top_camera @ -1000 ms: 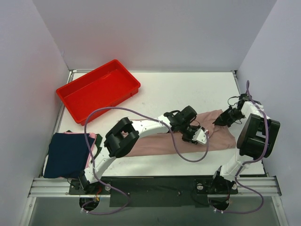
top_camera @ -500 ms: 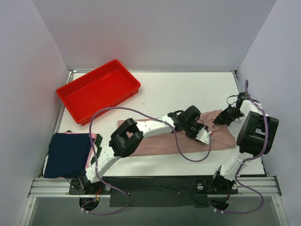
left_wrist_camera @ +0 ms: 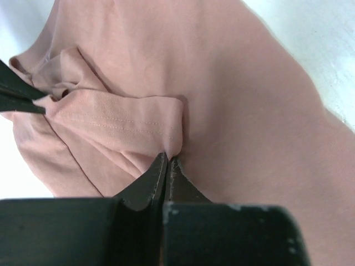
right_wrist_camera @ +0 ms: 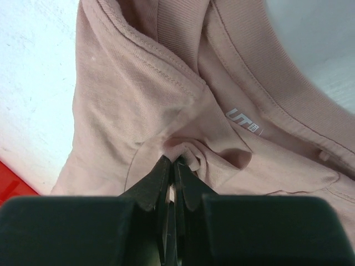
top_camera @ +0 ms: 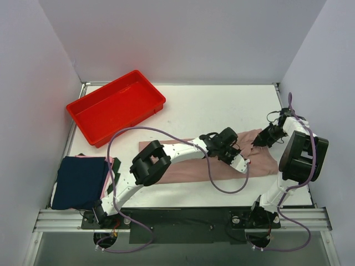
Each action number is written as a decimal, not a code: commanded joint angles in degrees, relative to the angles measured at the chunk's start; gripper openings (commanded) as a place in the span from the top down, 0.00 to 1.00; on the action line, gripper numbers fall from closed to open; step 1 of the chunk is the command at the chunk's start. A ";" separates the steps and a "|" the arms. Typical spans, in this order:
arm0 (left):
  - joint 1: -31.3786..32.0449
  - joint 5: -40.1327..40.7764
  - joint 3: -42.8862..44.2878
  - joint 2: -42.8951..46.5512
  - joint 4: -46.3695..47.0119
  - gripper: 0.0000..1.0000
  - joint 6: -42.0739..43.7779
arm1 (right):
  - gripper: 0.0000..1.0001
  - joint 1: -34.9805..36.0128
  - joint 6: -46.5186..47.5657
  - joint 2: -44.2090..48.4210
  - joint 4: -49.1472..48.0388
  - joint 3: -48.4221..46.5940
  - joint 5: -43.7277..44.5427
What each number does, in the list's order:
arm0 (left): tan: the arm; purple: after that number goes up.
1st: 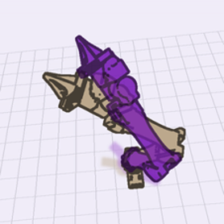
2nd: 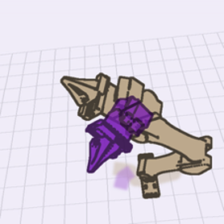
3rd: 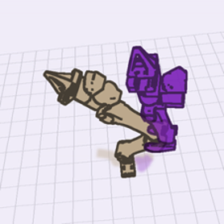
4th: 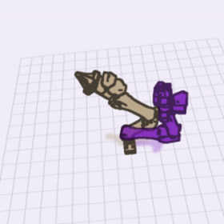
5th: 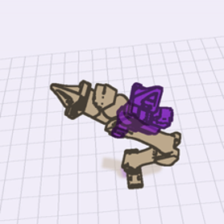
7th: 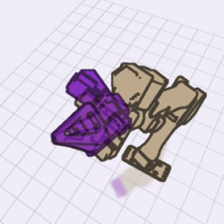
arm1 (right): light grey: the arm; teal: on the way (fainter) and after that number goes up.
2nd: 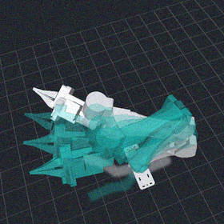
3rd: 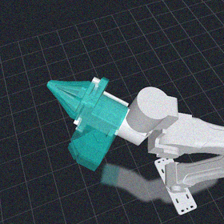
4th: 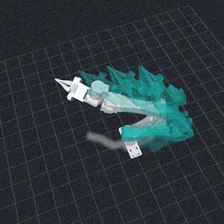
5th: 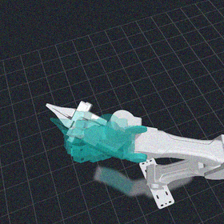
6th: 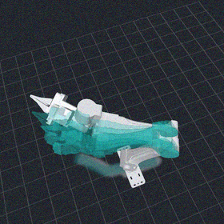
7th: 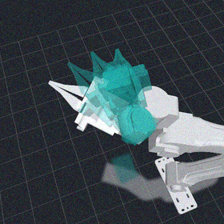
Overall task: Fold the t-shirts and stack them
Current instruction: Fold the other side of the tshirt into a rectangle
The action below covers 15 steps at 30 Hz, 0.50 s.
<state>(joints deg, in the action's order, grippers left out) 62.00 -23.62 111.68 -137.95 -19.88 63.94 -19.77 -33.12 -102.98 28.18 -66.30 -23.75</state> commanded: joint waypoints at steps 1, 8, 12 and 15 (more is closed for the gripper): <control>0.49 2.00 3.63 -0.13 0.03 1.00 -3.37 | 1.00 0.35 2.18 2.60 4.15 -1.11 2.65; -0.74 -9.77 11.98 1.10 -14.39 1.00 -8.31 | 1.00 -0.09 6.84 9.28 9.16 2.14 8.18; -1.00 -12.51 12.16 1.72 -17.56 1.00 -7.70 | 1.00 -2.64 7.55 12.19 10.75 6.27 8.20; -1.26 -13.47 10.41 1.81 -17.47 1.00 -6.47 | 1.00 -3.08 7.46 14.37 11.54 10.48 8.19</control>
<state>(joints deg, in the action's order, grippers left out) 61.10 -31.81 122.17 -138.54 -33.39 57.14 -21.78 -26.79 -91.11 34.17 -60.42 -17.74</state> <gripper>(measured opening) 0.025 0.007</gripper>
